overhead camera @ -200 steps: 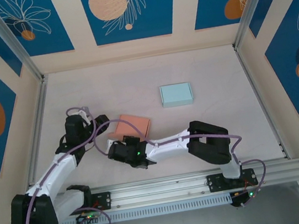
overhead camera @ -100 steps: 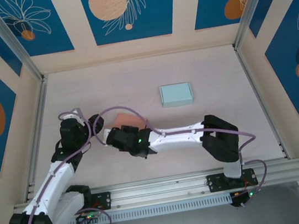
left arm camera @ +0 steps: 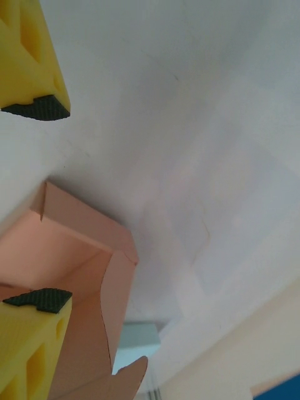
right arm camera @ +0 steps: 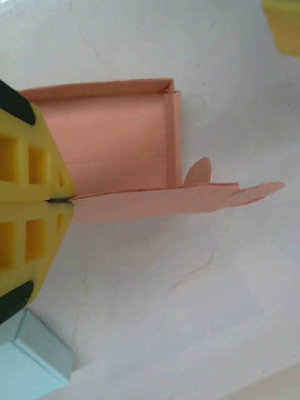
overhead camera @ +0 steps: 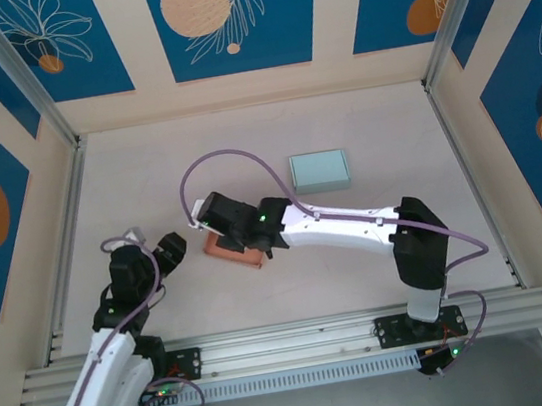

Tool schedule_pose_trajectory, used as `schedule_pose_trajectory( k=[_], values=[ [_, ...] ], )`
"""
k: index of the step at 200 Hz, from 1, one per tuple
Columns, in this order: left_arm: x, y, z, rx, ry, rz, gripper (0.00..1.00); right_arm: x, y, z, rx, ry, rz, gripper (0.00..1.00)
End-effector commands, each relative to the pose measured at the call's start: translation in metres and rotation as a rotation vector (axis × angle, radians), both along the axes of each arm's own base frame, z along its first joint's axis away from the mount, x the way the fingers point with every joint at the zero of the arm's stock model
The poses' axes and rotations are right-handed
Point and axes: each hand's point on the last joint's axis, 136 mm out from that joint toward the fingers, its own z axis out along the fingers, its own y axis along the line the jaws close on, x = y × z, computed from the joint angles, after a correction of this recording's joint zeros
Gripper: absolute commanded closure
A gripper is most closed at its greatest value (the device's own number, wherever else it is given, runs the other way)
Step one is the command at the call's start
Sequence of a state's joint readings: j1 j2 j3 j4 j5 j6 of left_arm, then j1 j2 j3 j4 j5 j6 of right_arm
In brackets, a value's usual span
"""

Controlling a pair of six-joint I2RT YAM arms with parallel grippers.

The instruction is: Fold the paper box

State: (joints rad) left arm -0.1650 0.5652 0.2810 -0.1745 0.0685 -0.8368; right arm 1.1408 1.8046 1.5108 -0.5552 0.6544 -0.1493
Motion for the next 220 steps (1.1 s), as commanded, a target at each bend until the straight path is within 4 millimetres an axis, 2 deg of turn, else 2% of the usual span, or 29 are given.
schedule_pose_trajectory(
  k=[1,11,22,43,80,94,111,127,141,163,177,187,202,220],
  values=[
    [-0.015,0.016,-0.02,0.018,0.077,0.082,0.3,-0.013,0.011,-0.029,-0.036,0.058,0.016,1.0],
    [-0.015,0.016,-0.023,0.015,0.077,0.087,0.3,-0.015,0.015,-0.033,-0.042,0.055,0.031,1.0],
    [-0.011,0.019,-0.022,0.027,0.06,0.098,0.35,-0.016,0.017,-0.035,-0.04,0.054,0.036,1.0],
    [0.003,0.02,-0.016,0.061,0.026,0.097,0.53,-0.018,0.016,-0.032,-0.022,0.059,0.034,1.0],
    [0.033,0.01,-0.019,0.076,0.054,0.05,0.54,-0.019,0.016,-0.023,0.025,0.054,0.026,1.0],
    [0.044,0.004,-0.013,0.066,0.031,0.023,0.52,-0.019,0.015,-0.017,0.036,0.046,0.023,0.78],
    [0.054,0.008,-0.003,0.12,0.0,0.023,0.5,-0.018,0.014,-0.001,0.068,0.034,0.004,0.64],
    [0.062,0.017,0.019,0.223,-0.041,0.008,0.46,-0.021,0.01,0.02,0.128,0.028,-0.029,0.53],
    [0.069,0.024,0.043,0.345,-0.048,-0.045,0.37,-0.019,-0.001,0.039,0.188,0.024,-0.107,0.43],
    [0.079,0.016,0.072,0.479,-0.021,-0.218,0.21,-0.013,-0.03,0.062,0.265,0.02,-0.284,0.42],
    [0.083,0.003,0.081,0.547,-0.033,-0.372,0.16,-0.013,-0.057,0.069,0.3,0.034,-0.413,0.42],
    [0.089,-0.002,0.085,0.586,-0.065,-0.432,0.18,-0.015,-0.075,0.073,0.328,0.039,-0.488,0.42],
    [0.09,-0.035,0.094,0.582,-0.252,-0.629,0.2,-0.02,-0.097,0.073,0.379,0.078,-0.58,0.42],
    [0.073,-0.064,0.101,0.497,-0.396,-0.8,0.18,-0.033,-0.111,0.065,0.43,0.146,-0.631,0.42]
  ],
)
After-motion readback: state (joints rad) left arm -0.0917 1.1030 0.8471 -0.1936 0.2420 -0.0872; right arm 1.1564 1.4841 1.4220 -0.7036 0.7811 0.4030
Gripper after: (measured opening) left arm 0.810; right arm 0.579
